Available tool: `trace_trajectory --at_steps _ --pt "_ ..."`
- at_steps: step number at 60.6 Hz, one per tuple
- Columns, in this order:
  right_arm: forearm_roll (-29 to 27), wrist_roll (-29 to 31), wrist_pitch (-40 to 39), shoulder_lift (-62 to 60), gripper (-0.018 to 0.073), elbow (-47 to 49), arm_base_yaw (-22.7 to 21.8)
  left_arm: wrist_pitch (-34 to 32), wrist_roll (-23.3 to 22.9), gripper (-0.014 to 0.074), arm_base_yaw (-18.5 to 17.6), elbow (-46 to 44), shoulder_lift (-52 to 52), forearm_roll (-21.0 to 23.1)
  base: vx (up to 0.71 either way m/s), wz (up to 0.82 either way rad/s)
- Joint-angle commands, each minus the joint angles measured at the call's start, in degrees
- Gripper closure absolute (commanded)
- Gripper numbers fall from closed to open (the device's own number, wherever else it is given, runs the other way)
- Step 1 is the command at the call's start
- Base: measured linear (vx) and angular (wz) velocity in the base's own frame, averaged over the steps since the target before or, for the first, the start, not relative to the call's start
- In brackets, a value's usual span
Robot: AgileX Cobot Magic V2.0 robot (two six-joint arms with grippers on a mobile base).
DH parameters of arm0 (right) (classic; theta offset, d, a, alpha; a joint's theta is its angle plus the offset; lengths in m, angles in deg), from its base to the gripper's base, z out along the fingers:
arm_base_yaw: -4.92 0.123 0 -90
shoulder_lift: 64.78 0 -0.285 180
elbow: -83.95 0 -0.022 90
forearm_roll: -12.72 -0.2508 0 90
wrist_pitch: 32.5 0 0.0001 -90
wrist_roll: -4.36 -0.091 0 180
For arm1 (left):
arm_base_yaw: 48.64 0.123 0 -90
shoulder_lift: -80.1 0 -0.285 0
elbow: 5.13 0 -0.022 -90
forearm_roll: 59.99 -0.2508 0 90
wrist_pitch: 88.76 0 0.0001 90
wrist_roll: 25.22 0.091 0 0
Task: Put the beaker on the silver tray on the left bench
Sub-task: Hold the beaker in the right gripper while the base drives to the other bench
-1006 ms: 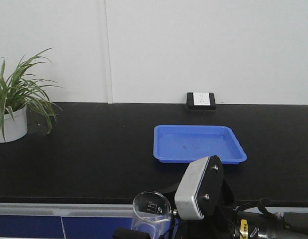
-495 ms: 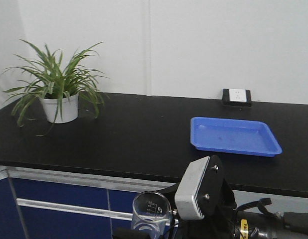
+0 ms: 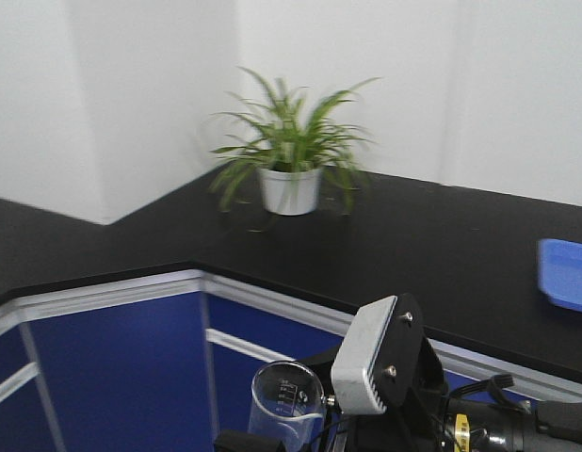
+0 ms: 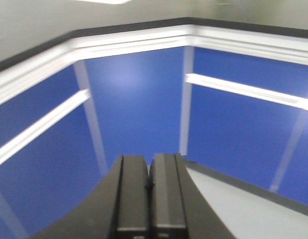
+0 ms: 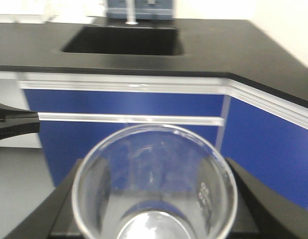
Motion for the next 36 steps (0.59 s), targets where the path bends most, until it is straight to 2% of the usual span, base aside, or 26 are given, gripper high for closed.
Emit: trace_trajectory --at_steps 1,36 --pt "-2.3 0.0 -1.8 -1.6 0.0573 1.4 0.0 -4.5 0.0 0.0595 0.0 1.1 -0.5 0.4 -0.04 0.69" --pt "-2.3 0.0 -1.8 -1.6 0.0573 1.4 0.0 -4.5 0.0 0.0595 0.0 1.1 -0.5 0.4 0.03 0.65"
